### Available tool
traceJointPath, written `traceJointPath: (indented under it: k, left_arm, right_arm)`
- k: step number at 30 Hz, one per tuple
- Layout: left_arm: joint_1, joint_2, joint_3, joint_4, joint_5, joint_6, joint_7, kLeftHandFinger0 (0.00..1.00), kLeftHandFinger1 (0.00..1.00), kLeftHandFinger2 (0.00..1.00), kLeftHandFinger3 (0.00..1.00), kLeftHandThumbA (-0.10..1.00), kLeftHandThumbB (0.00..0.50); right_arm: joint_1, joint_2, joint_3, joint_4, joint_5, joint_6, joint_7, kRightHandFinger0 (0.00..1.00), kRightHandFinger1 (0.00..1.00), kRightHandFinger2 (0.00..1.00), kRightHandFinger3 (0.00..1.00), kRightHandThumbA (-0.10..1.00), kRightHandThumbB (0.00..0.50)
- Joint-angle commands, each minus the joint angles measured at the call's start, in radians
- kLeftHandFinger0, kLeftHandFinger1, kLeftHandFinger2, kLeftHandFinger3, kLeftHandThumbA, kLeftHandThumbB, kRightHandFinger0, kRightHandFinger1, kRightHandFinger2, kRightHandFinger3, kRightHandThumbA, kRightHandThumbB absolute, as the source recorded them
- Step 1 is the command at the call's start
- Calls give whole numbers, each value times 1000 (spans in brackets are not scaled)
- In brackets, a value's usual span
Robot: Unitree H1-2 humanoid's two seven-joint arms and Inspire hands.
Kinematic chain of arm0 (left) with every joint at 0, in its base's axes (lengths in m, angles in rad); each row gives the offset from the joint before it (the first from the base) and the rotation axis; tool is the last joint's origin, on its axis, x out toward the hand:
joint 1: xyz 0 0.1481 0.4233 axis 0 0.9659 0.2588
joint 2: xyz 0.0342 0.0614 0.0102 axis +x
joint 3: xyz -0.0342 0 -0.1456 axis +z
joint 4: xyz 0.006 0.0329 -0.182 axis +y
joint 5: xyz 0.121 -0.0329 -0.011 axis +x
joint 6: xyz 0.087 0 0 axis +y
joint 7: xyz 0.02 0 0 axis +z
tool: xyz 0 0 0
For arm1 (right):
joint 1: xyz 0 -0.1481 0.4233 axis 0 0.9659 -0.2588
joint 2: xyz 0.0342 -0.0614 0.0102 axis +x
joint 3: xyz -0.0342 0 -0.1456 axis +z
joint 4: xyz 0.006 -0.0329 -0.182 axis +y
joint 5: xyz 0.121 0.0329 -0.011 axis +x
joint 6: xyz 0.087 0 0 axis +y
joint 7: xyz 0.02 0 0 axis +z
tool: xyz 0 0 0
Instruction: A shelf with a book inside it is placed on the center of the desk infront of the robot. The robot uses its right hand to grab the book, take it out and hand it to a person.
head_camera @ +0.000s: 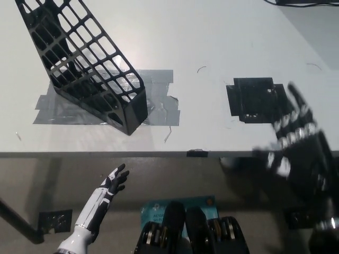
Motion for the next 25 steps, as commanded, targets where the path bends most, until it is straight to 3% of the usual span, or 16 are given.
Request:
traceJointPath:
  k: [1, 5, 10, 11, 15, 25]
  left_arm:
    - [18, 3, 19, -11, -32, -47, -2, 1000, 1000, 1000, 1000, 1000, 246]
    - [34, -2, 21, -7, -30, -58, 4, 1000, 1000, 1000, 1000, 1000, 238]
    - [57, -6, 35, -6, -26, -77, 24, 1000, 1000, 1000, 1000, 1000, 228]
    - [58, -7, 38, -8, -30, -74, 23, 1000, 1000, 1000, 1000, 1000, 241]
    - [60, -14, 56, -14, -43, -69, 24, 1000, 1000, 1000, 1000, 1000, 234]
    - [65, -24, 78, -25, -42, -57, 21, 1000, 1000, 1000, 1000, 1000, 226]
  right_arm:
    - [94, -51, 54, 32, -219, -177, 88, 1000, 1000, 1000, 1000, 1000, 409]
    - [124, -55, 61, 214, -284, -241, 60, 1000, 1000, 1000, 1000, 1000, 364]
    - [98, -55, 75, 300, -309, -249, 70, 1000, 1000, 1000, 1000, 1000, 361]
    - [94, -54, 76, 311, -312, -251, 72, 1000, 1000, 1000, 1000, 1000, 335]
    - [76, -50, 82, 348, -319, -256, 83, 1000, 1000, 1000, 1000, 1000, 309]
    - [76, -27, 81, 374, -323, -283, 100, 1000, 1000, 1000, 1000, 1000, 284]
